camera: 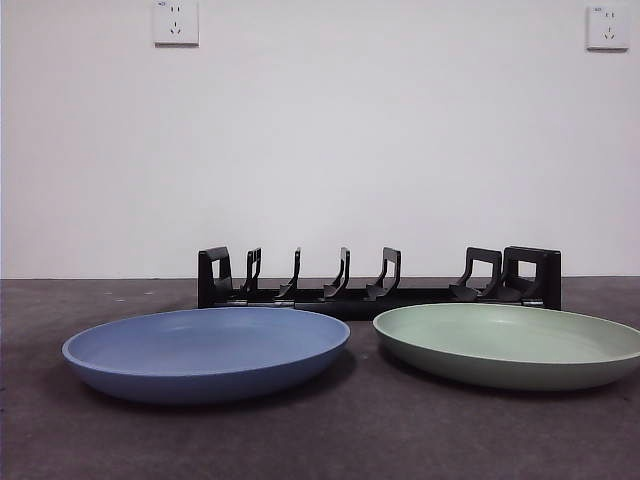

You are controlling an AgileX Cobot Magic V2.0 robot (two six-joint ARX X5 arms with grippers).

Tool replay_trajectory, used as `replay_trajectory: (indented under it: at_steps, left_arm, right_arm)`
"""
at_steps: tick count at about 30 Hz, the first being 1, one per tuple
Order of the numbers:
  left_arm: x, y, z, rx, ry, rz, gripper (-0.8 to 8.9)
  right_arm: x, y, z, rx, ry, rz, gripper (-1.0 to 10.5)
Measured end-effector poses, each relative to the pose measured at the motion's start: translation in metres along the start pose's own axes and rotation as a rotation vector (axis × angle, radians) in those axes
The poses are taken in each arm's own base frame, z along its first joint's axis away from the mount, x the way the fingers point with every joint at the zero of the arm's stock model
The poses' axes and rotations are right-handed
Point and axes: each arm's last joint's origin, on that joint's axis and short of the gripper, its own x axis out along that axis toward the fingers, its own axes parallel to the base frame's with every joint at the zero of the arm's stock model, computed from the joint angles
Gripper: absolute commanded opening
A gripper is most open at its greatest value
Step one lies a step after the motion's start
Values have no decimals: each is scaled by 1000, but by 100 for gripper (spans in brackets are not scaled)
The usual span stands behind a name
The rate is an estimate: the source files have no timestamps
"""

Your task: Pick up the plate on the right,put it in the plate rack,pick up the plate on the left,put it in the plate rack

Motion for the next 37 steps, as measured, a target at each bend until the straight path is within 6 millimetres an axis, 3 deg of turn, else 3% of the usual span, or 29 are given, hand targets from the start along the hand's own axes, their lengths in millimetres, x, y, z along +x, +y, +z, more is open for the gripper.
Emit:
replay_trajectory:
  at_steps: [9, 20, 30, 34, 37]
  left_arm:
    - [33, -6, 8, 112, 102, -35, 661]
    - [67, -15, 6, 164, 185, -142, 660]
    - [72, -15, 6, 172, 190, -153, 660]
    - [72, -15, 6, 180, 191, -147, 660]
    - [72, -15, 7, 184, 190, -145, 660]
  right_arm:
    - [66, -42, 19, 126, 216, -57, 598]
    - [137, -84, 22, 203, 367, -69, 595]
    - [173, -103, 17, 235, 429, -88, 592]
    - [186, -105, 15, 226, 450, -90, 480]
    - [194, -103, 14, 216, 461, -86, 463]
